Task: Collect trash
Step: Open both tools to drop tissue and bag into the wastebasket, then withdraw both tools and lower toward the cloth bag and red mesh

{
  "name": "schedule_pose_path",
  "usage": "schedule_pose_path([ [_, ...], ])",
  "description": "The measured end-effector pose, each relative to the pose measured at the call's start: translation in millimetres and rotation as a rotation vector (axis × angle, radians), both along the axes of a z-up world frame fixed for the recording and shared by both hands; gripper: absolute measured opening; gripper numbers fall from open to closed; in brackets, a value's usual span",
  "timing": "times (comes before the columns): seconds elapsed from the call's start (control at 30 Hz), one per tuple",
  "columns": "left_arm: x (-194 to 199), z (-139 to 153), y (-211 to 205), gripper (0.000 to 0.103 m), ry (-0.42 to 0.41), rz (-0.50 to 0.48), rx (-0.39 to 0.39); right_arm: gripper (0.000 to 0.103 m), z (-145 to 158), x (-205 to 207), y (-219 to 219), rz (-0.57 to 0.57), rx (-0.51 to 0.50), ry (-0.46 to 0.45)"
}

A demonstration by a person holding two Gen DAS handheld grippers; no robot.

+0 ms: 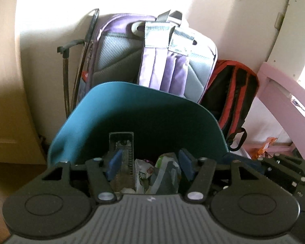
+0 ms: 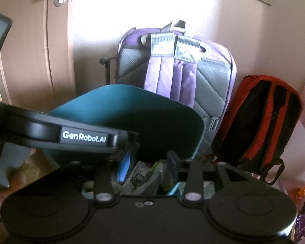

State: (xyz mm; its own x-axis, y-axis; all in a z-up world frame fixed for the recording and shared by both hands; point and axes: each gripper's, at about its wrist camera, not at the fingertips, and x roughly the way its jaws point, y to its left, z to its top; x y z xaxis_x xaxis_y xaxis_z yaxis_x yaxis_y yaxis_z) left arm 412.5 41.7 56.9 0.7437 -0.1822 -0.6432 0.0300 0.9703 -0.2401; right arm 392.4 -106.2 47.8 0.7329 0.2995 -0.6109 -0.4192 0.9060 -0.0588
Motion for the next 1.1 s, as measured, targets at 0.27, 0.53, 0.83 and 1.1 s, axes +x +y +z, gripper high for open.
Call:
schedule_pose_path([
  [0.27, -50.9, 32.8, -0.1, 0.071, -0.045, 0.004, 0.041, 0.052, 27.5, -43.9, -7.3, -0.015, 0.012, -0.052],
  [0.53, -103.6, 49.4, 3.6, 0.077, -0.061, 0.001, 0.067, 0.057, 44.5, -93.0, -10.8, 0.002, 0.032, -0.077],
  [0.83, -160.7, 47.0, 9.0, 0.083, -0.072, -0.019, 0.100, 0.061, 43.2, -137.7, -15.8, 0.037, 0.059, -0.048],
  [1.1, -193.0, 23.2, 19.2, 0.086, -0.049, -0.041, 0.113, 0.066, 20.9, -163.9, -18.8, 0.080, 0.089, 0.001],
])
